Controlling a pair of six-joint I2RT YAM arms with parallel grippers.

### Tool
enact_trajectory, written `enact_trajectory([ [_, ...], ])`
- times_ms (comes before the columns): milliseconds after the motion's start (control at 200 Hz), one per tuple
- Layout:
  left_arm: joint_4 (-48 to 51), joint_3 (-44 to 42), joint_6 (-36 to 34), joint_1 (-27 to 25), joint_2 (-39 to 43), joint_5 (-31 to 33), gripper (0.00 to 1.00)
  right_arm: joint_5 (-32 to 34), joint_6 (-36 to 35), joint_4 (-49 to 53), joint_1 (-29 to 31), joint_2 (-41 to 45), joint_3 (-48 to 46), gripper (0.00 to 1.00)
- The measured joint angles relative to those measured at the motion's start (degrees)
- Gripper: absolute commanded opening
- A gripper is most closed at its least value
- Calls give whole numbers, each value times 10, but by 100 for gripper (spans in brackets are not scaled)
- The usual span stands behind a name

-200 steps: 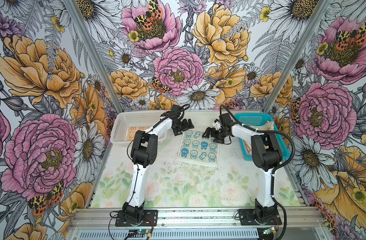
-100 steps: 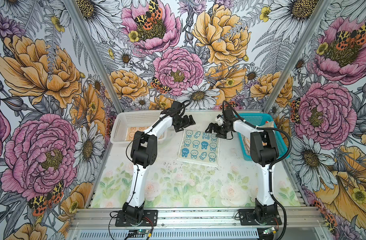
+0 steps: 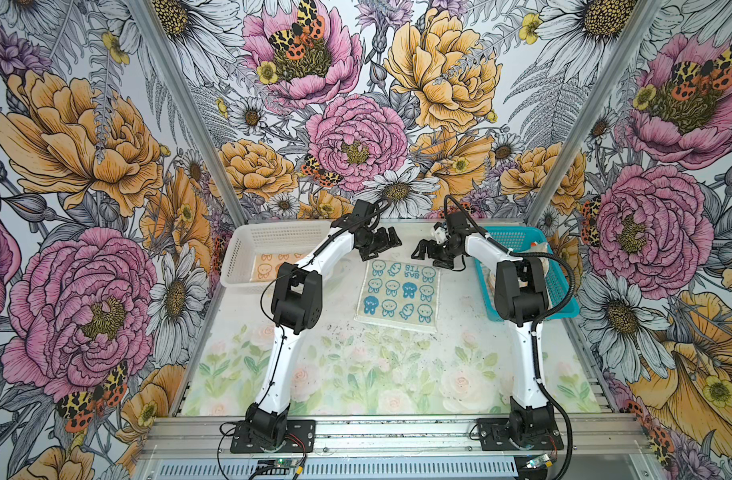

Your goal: Fold and stack the towels

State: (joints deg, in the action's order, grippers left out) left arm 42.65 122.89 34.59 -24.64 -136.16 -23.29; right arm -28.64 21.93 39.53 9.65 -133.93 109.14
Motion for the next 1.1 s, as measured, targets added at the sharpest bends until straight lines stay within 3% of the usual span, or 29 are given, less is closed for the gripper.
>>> enact_trajectory([
  [375, 0, 1, -2, -8, -52, -1, 99, 26, -2, 13, -3, 120, -83, 99],
  [660, 0, 7, -6, 6, -60, -2, 99, 49, -6, 21, -3, 120, -142, 97],
  [1101, 0, 6, -15, 5, -60, -1, 99, 104, -27, 18, -4, 70, -106, 78],
])
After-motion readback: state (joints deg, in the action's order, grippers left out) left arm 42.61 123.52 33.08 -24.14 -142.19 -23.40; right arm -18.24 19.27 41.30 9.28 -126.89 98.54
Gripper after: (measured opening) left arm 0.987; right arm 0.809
